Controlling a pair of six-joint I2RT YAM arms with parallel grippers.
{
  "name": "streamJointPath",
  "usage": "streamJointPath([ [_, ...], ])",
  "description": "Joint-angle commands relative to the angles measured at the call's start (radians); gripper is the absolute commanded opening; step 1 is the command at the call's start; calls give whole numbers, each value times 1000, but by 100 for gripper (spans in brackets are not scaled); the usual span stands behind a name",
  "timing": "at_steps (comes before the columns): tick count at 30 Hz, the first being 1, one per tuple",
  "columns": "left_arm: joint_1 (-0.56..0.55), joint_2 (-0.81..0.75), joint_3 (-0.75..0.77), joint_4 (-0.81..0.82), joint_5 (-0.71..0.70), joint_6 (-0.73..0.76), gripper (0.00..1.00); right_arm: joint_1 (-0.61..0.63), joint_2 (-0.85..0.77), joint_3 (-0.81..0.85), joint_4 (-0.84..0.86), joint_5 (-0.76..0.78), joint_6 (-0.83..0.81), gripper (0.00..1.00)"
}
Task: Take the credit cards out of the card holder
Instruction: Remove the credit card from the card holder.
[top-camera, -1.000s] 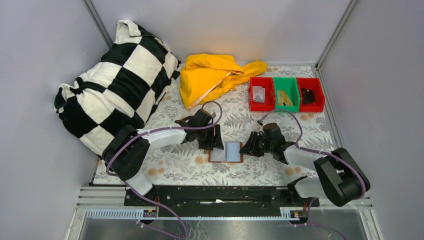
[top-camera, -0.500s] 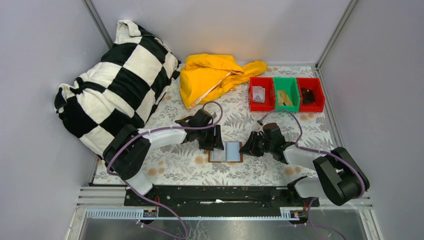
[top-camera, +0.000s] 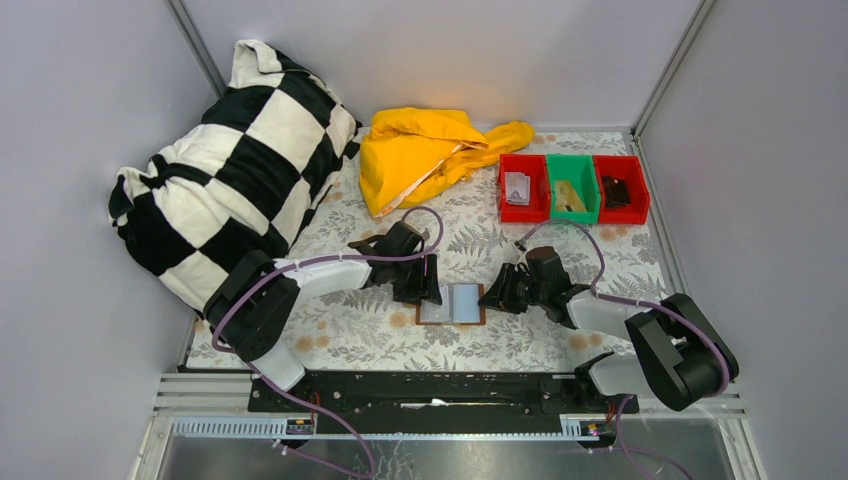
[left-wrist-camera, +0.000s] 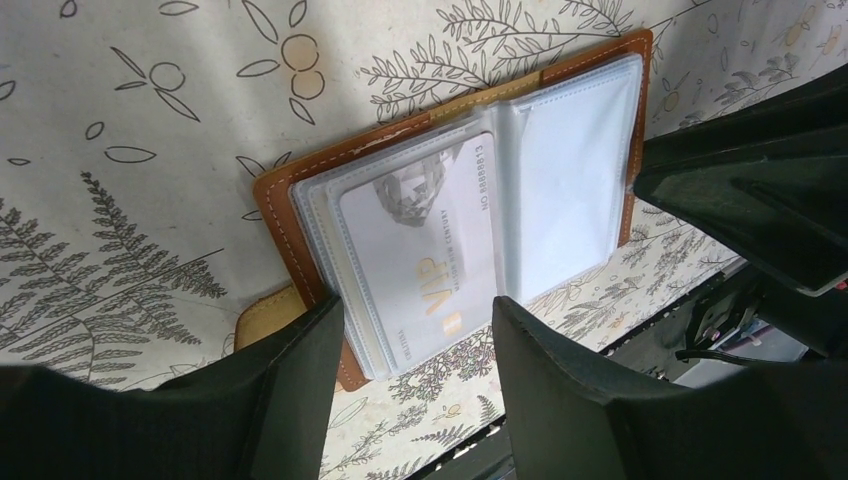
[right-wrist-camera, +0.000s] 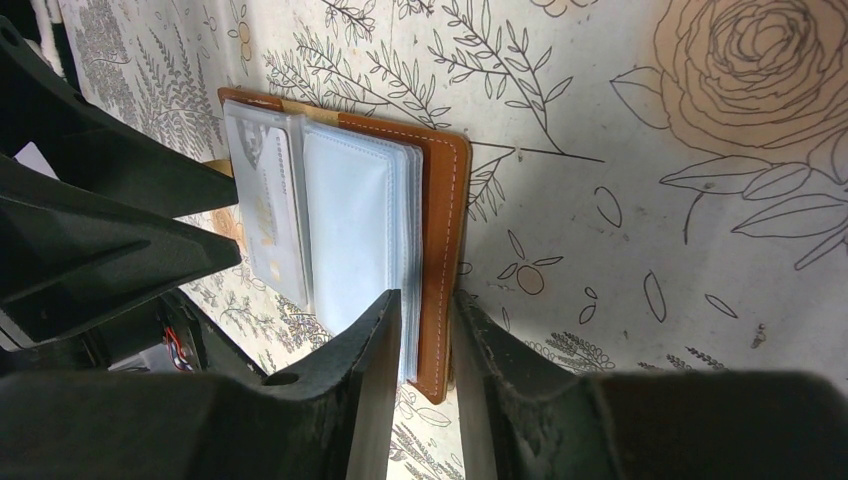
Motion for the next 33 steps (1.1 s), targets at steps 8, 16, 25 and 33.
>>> streamJointPath([
  [8, 2, 0, -15, 128, 141, -15, 60, 1, 17, -20, -55, 17, -20, 33],
  [16, 2, -3, 38, 141, 191, -36, 59, 1, 36, -24, -23, 5, -10, 32],
  [25, -3, 1, 82, 175, 278, -58, 59, 1, 37, -44, 2, 0, -2, 32],
  [33, -20, 37, 91, 235, 321, -89, 60, 0, 7, -39, -30, 17, -8, 32],
])
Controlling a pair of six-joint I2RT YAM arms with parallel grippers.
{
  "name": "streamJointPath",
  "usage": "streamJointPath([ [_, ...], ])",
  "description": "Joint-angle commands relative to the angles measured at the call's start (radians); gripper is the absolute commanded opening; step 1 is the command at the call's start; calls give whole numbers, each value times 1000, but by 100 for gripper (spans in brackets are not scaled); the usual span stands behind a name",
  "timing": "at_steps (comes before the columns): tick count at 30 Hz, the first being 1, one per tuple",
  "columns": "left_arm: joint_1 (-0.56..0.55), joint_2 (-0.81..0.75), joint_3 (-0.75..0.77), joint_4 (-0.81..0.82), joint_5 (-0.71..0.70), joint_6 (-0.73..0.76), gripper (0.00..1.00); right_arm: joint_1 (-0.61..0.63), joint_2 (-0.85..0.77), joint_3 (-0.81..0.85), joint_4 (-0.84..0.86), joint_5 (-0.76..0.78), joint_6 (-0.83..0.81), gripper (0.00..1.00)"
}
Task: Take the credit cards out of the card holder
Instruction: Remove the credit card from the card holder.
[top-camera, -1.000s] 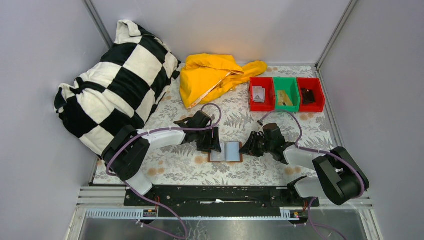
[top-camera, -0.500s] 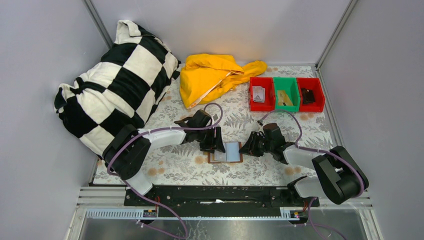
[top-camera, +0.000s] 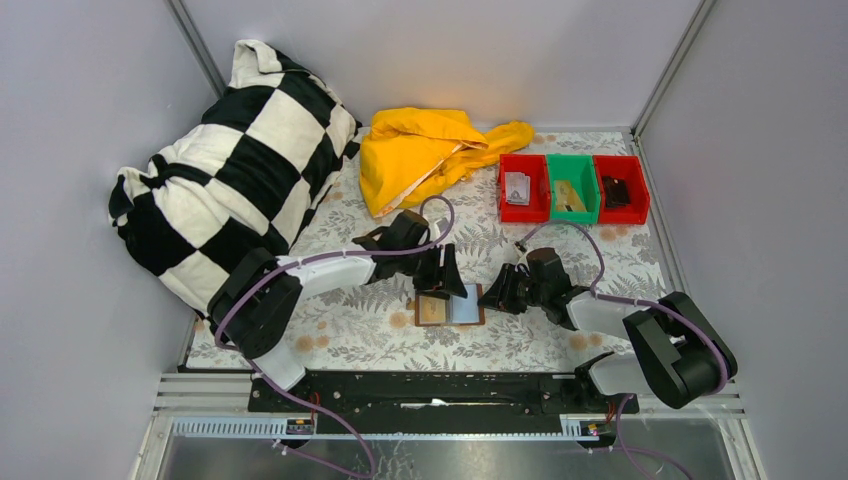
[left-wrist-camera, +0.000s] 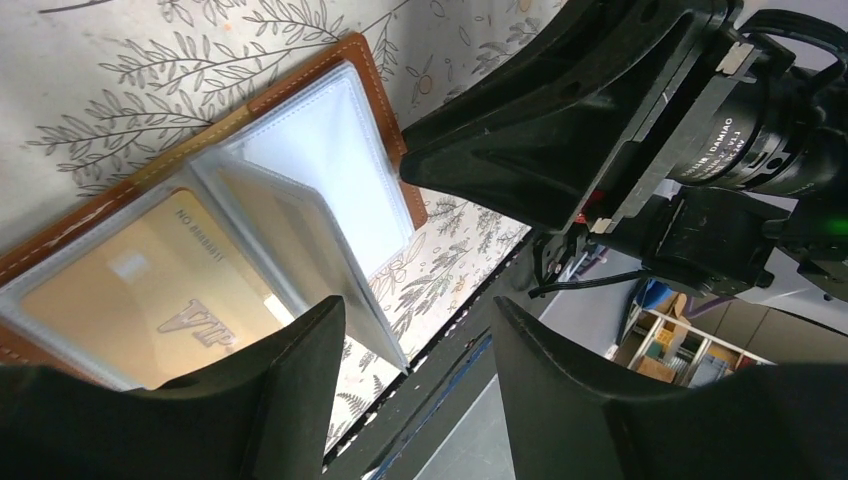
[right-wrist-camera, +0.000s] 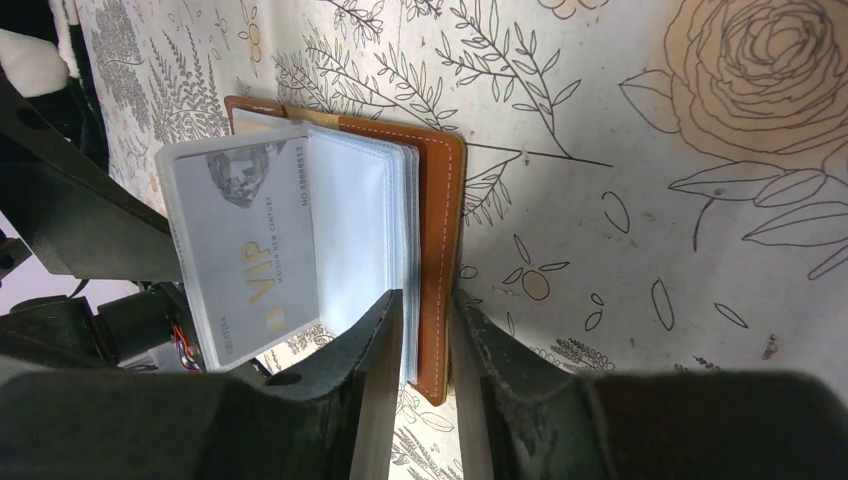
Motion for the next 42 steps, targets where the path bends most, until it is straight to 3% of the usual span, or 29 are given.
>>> streamJointPath([
  [1, -14, 27, 37, 84, 59, -28, 60, 4, -10, -18, -94, 35, -25, 32],
  [9, -33, 79, 78, 125, 95, -50, 60, 2, -104, 22, -225, 101, -71, 43],
  [16, -13, 20, 110, -79, -100, 5, 60, 2, -175, 71, -293, 100, -99, 43],
  [18, 2, 2, 70, -60, -99, -10, 60, 3, -162, 93, -284, 56, -104, 42],
  [21, 12, -10, 19, -21, -97, -38, 59, 11, -131, 119, -264, 26, -83, 29],
  [23, 13, -8, 0, -6, -99, -52, 58, 25, -119, 129, -244, 32, -69, 27],
  [42, 24, -8, -108, 118, -80, -120, 54, 97, -7, 146, -96, -8, 6, 25],
])
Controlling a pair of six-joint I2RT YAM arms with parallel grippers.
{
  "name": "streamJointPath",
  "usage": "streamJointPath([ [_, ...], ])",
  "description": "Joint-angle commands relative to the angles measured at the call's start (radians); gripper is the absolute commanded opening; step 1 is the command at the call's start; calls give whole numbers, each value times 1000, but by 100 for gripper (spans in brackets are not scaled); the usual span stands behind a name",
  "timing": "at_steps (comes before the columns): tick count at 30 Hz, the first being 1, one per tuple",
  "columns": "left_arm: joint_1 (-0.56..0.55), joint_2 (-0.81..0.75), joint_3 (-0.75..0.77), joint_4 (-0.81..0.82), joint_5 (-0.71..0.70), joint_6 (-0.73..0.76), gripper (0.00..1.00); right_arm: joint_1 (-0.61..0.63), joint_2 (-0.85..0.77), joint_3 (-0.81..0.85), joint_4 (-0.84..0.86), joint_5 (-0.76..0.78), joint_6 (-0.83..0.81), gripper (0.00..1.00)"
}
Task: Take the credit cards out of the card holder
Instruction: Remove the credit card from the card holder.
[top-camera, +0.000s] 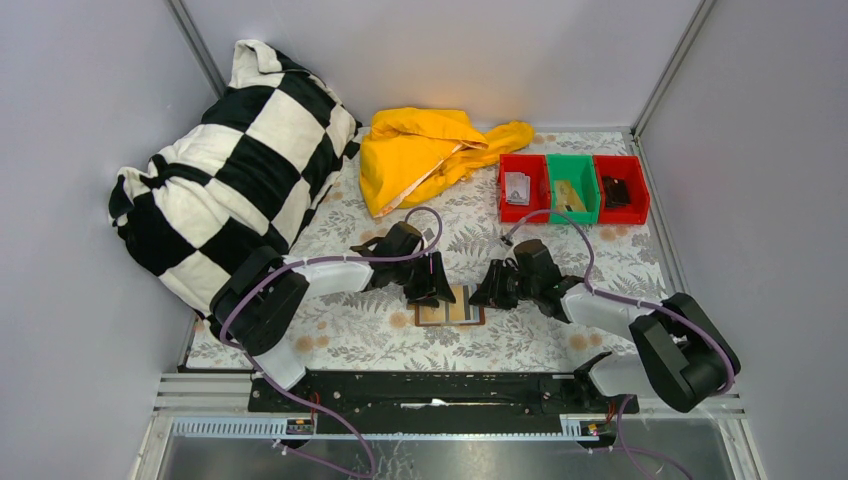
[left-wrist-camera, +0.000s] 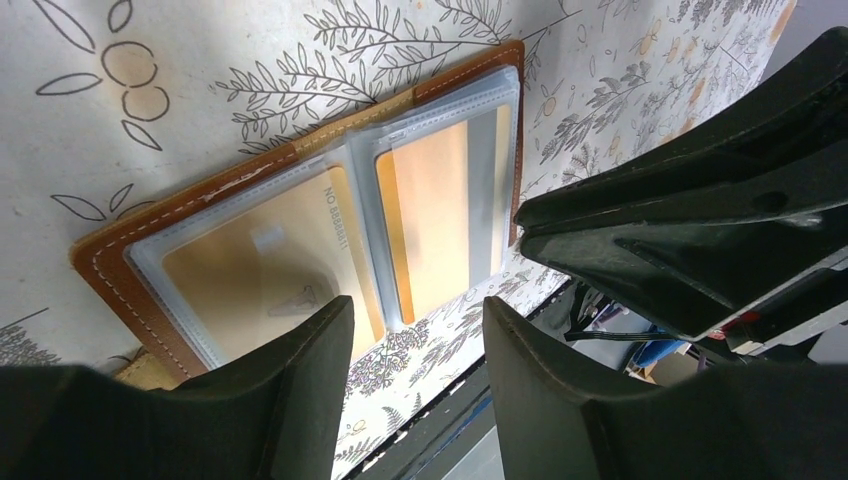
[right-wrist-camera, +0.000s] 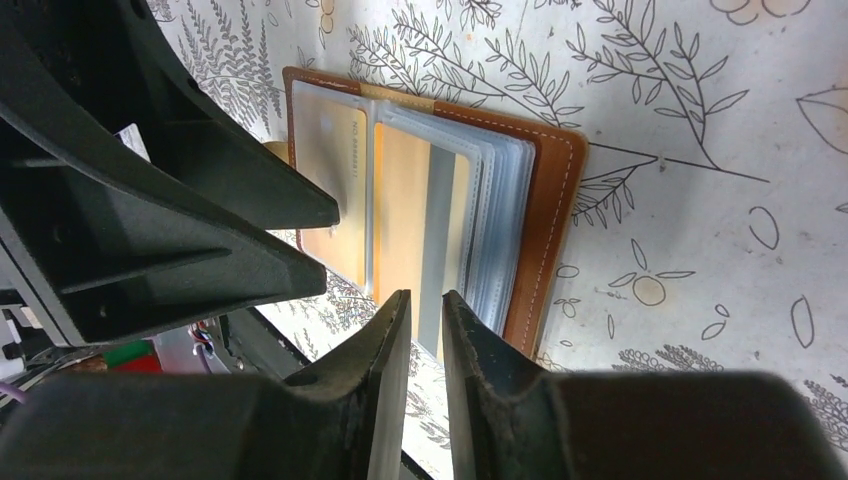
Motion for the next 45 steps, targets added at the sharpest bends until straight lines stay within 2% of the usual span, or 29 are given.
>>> streamJointPath([
  [1, 8, -27, -6, 64, 13, -12, 54, 11, 22, 26, 57, -8, 12, 25],
  [10, 19, -17, -29, 59, 9, 4, 52, 11, 115, -10, 114, 8, 11, 23],
  [20, 36, -17, -110, 177, 37, -16, 47, 11, 145, -55, 179, 7, 37, 23],
  [27, 36, -2, -105, 207, 39, -17, 43, 11, 162, -86, 238, -13, 72, 23],
  [37, 50, 37, -71, 233, 65, -18, 37, 10, 163, -86, 237, -15, 72, 23],
  [45, 50, 53, -73, 246, 59, -22, 38, 11, 170, -87, 240, -20, 72, 24],
])
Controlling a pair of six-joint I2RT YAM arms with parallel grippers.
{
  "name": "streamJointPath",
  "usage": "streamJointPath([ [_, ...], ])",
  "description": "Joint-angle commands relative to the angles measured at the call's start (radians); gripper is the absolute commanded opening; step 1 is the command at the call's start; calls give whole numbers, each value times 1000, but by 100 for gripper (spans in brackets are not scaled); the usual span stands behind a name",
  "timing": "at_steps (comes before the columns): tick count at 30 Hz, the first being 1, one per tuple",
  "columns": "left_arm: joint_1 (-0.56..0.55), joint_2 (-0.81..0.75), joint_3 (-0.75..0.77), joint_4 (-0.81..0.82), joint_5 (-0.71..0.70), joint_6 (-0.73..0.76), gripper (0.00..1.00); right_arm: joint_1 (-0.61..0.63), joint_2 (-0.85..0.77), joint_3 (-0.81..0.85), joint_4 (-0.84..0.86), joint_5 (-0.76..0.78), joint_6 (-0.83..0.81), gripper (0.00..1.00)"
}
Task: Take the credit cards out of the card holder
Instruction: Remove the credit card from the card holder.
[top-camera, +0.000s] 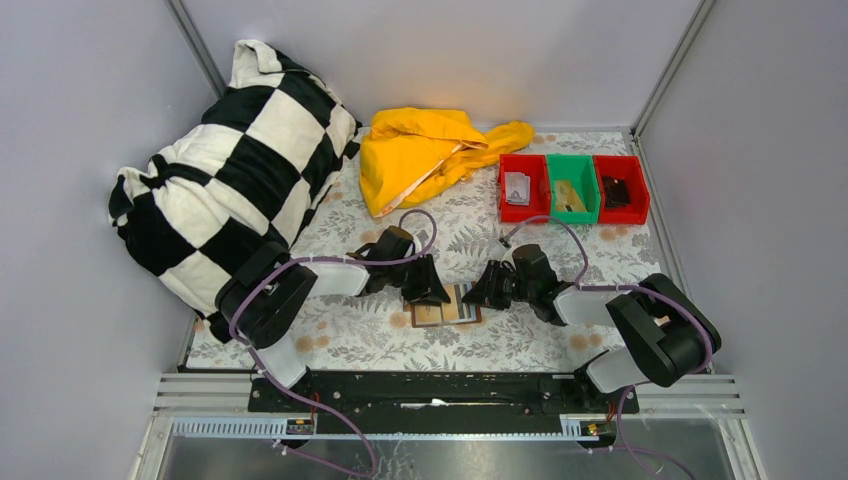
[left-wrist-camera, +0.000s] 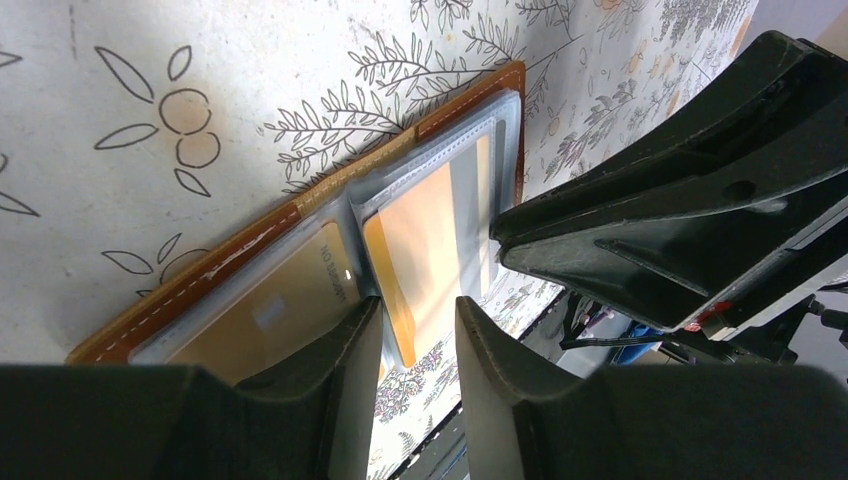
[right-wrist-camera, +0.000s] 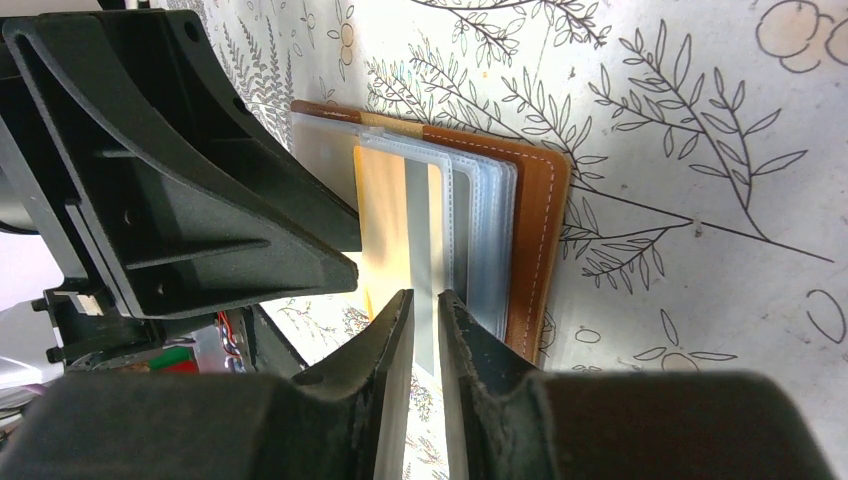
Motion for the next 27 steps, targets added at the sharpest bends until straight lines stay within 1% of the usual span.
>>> streamJointPath([
  [1, 5, 10, 18, 43, -4, 1, 37, 10, 31, -21, -56, 13, -16, 23],
  [3, 11, 4, 18, 39, -4, 2, 35, 9, 29, -21, -56, 16, -14, 23],
  [6, 22, -14, 7, 41, -8, 4, 20, 9, 26, -21, -53, 20, -14, 23],
  [9, 28, -20, 6, 42, -6, 8, 10, 10, 32, -21, -50, 15, -14, 24],
  [15, 28, -15, 6, 54, 9, 1, 0, 10, 31, -26, -44, 15, -14, 24],
  [19, 28, -10, 12, 51, 9, 4, 1, 10, 31, -27, -42, 15, -14, 23],
  [23, 28, -3, 13, 49, 15, 5, 11, 9, 34, -28, -38, 12, -13, 24],
  [25, 28, -2, 15, 50, 17, 6, 12, 10, 34, -29, -37, 12, -13, 24],
  [27, 28, 0, 13, 52, 21, 7, 9, 10, 35, -29, -36, 13, -13, 23],
])
